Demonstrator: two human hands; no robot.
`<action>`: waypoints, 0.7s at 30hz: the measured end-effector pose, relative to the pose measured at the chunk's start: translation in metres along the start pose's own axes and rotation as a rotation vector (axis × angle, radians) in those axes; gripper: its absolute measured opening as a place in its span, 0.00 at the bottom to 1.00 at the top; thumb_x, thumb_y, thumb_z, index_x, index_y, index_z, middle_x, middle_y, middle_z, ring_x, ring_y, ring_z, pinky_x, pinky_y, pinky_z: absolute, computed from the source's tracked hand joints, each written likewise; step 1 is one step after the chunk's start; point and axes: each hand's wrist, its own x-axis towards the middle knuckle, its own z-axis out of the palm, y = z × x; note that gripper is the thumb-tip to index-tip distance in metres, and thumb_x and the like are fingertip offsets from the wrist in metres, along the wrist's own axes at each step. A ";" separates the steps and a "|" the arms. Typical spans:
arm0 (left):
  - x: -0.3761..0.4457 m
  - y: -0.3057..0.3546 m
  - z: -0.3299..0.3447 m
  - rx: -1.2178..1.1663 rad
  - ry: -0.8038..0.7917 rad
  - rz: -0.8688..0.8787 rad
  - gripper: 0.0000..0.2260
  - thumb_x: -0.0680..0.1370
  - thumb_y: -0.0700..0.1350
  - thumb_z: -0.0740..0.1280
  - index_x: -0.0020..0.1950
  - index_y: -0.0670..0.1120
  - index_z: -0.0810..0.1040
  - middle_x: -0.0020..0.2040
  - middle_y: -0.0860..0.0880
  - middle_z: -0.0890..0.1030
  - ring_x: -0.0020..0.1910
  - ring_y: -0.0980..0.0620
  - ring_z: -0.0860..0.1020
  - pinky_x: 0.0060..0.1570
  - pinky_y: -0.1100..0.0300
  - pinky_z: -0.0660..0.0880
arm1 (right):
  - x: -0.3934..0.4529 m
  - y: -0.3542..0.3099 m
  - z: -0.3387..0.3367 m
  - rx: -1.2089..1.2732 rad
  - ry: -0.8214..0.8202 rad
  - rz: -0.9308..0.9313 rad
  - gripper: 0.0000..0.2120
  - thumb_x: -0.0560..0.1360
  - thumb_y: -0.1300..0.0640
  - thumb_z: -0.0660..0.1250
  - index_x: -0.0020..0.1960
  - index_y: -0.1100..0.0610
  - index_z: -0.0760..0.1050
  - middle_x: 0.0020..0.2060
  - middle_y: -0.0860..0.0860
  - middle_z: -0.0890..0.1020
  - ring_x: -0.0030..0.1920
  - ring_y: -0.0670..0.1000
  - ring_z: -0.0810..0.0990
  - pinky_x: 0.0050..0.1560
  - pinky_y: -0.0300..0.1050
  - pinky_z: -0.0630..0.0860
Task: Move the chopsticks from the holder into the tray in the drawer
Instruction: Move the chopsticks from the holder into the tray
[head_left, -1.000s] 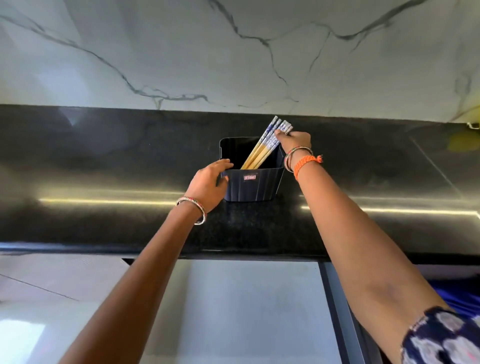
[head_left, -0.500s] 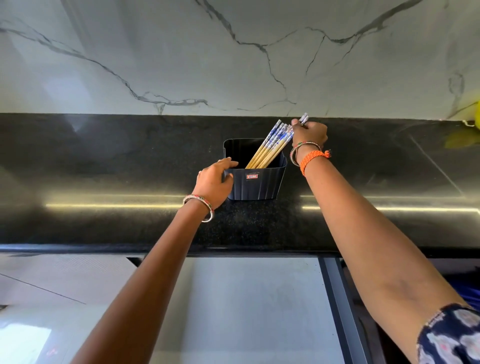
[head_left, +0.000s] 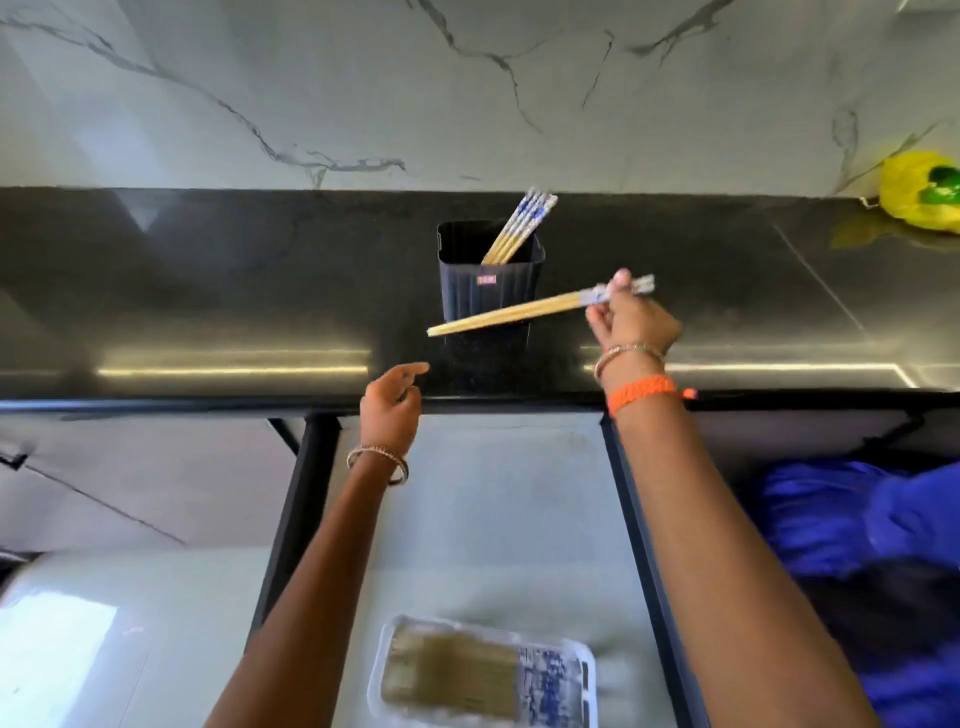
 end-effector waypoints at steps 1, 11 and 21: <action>-0.013 -0.014 -0.001 0.004 0.015 -0.052 0.16 0.74 0.30 0.58 0.57 0.39 0.79 0.49 0.47 0.80 0.48 0.53 0.77 0.37 0.81 0.69 | -0.015 0.022 -0.019 0.006 0.015 0.064 0.15 0.75 0.57 0.70 0.30 0.59 0.74 0.20 0.51 0.78 0.17 0.41 0.75 0.21 0.34 0.74; -0.162 -0.156 -0.034 0.177 -0.170 -0.503 0.18 0.76 0.33 0.58 0.67 0.36 0.67 0.66 0.37 0.73 0.65 0.40 0.72 0.60 0.60 0.68 | -0.132 0.198 -0.195 -0.333 0.245 0.489 0.14 0.74 0.63 0.68 0.30 0.57 0.71 0.33 0.58 0.79 0.23 0.49 0.77 0.24 0.42 0.76; -0.199 -0.198 -0.039 0.348 -0.326 -0.494 0.15 0.78 0.45 0.61 0.44 0.35 0.80 0.44 0.32 0.82 0.44 0.34 0.81 0.46 0.42 0.79 | -0.169 0.211 -0.233 -0.374 0.342 0.493 0.12 0.74 0.65 0.68 0.33 0.62 0.70 0.44 0.63 0.78 0.43 0.59 0.79 0.36 0.48 0.82</action>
